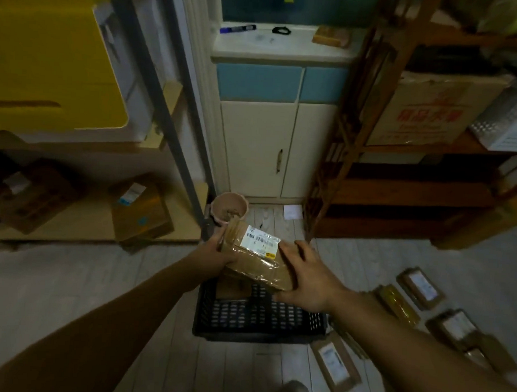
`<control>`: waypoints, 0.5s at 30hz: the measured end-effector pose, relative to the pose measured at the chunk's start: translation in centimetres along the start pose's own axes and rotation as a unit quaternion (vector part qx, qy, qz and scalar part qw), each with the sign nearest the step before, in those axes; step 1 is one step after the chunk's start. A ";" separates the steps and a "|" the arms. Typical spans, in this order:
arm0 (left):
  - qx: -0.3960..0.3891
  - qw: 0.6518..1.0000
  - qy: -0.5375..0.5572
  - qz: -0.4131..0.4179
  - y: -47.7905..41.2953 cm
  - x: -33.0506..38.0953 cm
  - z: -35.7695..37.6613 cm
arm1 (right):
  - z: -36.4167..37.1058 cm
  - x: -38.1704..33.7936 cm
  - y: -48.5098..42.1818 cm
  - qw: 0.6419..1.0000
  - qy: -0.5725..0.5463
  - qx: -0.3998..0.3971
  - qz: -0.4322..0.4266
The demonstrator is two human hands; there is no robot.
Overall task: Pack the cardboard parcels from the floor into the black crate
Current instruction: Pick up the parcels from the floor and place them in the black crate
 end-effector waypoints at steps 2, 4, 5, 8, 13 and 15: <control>-0.021 1.000 -0.012 0.004 -2.0 -1.2 1.1 | 1.5 1.7 -0.9 1.000 0.004 -0.009 0.011; -0.029 0.999 -0.012 0.013 -4.0 -2.8 1.9 | 3.1 3.6 -2.4 1.000 0.008 -0.026 0.007; -0.023 1.000 -0.018 0.007 -5.1 -4.2 2.1 | 4.4 4.5 -3.3 0.999 0.007 -0.042 0.007; 0.020 0.996 -0.082 -0.013 -9.2 -9.4 1.9 | 9.3 7.1 -6.8 0.996 0.002 -0.093 0.003; 0.039 0.955 -0.292 0.018 -18.4 -19.5 1.7 | 20.5 11.7 -13.9 0.993 0.009 -0.112 -0.021; -0.012 0.901 -0.432 0.036 -22.2 -24.6 2.8 | 26.2 14.0 -16.9 0.993 0.005 -0.117 -0.031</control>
Point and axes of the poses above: each hand's wrist, its own y-axis away from the middle knuckle, its own z-axis out of the palm, x = y × z, the point moved 9 cm from there along -y, towards the middle knuckle, and after that the axes turned 2 degrees about y, right-handed, at the moved point
